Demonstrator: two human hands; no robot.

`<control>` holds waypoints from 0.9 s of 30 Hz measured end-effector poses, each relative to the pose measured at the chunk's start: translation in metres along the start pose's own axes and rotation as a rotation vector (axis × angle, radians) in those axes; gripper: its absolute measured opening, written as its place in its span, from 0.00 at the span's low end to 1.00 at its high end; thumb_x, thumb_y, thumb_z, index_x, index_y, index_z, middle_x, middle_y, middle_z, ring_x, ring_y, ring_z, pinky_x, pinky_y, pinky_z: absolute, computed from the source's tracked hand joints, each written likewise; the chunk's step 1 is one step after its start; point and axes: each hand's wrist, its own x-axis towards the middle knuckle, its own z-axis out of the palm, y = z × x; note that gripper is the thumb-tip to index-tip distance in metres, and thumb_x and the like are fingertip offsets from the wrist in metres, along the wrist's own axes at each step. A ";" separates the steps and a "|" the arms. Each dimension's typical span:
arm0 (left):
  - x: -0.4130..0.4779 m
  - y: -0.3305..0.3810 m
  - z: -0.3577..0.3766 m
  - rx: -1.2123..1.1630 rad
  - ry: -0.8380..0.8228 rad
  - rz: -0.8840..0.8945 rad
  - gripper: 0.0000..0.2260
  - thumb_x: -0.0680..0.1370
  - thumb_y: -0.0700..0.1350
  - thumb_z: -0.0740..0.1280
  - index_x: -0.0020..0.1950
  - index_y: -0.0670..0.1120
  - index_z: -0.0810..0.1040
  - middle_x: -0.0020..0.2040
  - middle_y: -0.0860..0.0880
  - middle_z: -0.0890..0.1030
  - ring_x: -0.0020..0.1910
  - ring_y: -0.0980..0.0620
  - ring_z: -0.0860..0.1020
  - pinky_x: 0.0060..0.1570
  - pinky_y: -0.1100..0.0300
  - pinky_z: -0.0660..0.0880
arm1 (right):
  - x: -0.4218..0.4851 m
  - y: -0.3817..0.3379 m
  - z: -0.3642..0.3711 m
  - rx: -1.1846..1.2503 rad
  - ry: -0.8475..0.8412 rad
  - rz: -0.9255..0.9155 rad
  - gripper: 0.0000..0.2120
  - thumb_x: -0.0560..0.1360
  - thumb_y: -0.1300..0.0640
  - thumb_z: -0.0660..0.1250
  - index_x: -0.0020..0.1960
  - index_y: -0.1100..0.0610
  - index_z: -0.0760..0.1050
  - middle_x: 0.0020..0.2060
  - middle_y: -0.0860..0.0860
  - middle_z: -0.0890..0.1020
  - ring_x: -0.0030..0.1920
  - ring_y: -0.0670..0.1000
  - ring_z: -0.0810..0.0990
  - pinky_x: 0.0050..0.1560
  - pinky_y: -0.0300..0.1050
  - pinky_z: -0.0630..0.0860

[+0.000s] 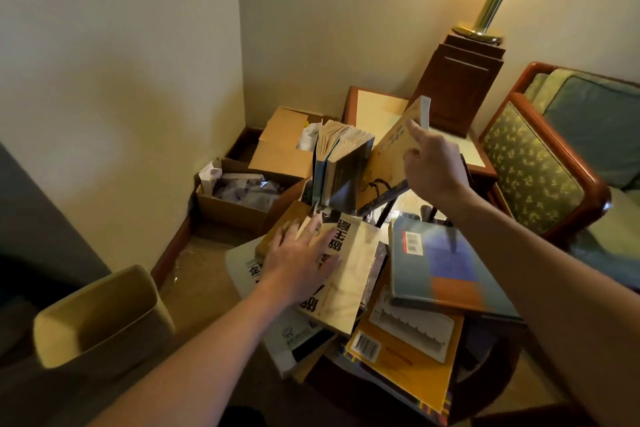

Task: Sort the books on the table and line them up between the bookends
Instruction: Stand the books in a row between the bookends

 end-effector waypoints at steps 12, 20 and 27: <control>0.000 -0.005 0.011 -0.088 0.068 0.023 0.29 0.81 0.68 0.43 0.81 0.61 0.47 0.83 0.53 0.42 0.81 0.42 0.46 0.79 0.42 0.47 | 0.039 -0.022 0.071 -0.028 -0.251 0.023 0.30 0.78 0.72 0.57 0.78 0.57 0.61 0.67 0.63 0.75 0.65 0.63 0.77 0.58 0.54 0.80; 0.001 -0.005 0.006 -0.103 -0.003 0.018 0.30 0.81 0.69 0.41 0.81 0.62 0.45 0.82 0.54 0.38 0.81 0.43 0.41 0.79 0.40 0.44 | 0.036 -0.030 0.096 0.130 -0.499 0.155 0.25 0.87 0.51 0.48 0.82 0.48 0.45 0.69 0.56 0.75 0.62 0.57 0.78 0.56 0.49 0.69; 0.001 -0.006 0.008 -0.098 0.007 0.018 0.30 0.80 0.69 0.41 0.81 0.62 0.46 0.82 0.54 0.39 0.81 0.43 0.42 0.79 0.41 0.45 | 0.029 -0.025 0.097 0.246 -0.411 0.168 0.24 0.87 0.49 0.45 0.82 0.47 0.51 0.77 0.52 0.66 0.76 0.57 0.63 0.72 0.55 0.57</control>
